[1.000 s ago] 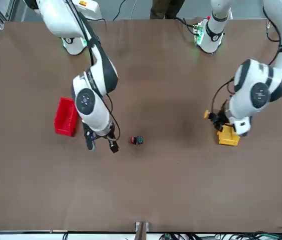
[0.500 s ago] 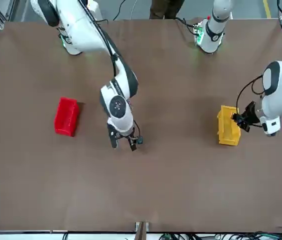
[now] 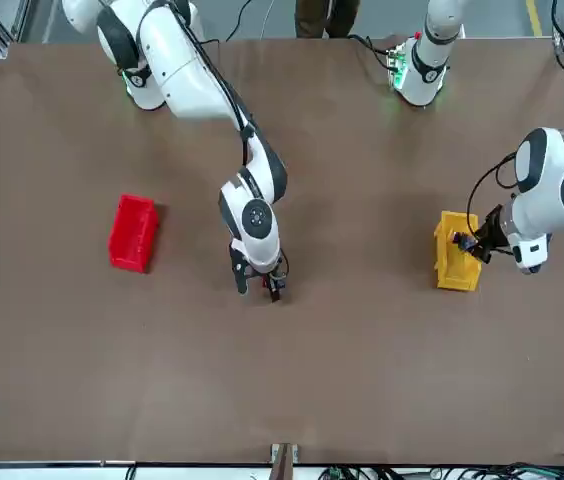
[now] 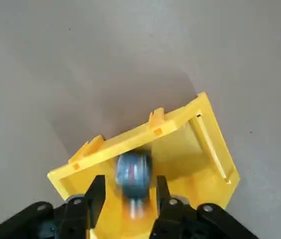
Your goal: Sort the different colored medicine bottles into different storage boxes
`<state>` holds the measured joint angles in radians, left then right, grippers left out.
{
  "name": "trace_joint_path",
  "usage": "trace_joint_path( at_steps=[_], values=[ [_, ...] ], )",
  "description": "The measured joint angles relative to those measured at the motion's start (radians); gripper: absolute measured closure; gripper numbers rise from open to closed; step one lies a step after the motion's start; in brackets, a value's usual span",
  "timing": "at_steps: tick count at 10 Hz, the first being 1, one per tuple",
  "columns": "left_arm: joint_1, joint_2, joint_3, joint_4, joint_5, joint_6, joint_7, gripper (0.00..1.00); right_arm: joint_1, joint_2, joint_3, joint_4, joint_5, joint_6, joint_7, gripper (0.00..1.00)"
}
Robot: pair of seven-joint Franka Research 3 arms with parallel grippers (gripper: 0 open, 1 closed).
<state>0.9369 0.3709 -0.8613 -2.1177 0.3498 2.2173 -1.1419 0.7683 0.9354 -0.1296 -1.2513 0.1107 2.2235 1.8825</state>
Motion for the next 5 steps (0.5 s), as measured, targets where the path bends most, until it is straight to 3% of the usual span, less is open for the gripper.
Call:
trace_joint_path(
  at_steps=[3,5],
  values=[
    [0.002,-0.003,-0.005,0.033,0.001,0.000,-0.006,0.04,0.001,0.030,0.000,0.014,-0.036,0.019,0.030,0.01],
    [0.008,-0.016,-0.053,0.111,0.001,-0.080,0.003,0.00,0.001,0.042,0.001,0.020,-0.057,0.024,0.032,0.11]
  ],
)
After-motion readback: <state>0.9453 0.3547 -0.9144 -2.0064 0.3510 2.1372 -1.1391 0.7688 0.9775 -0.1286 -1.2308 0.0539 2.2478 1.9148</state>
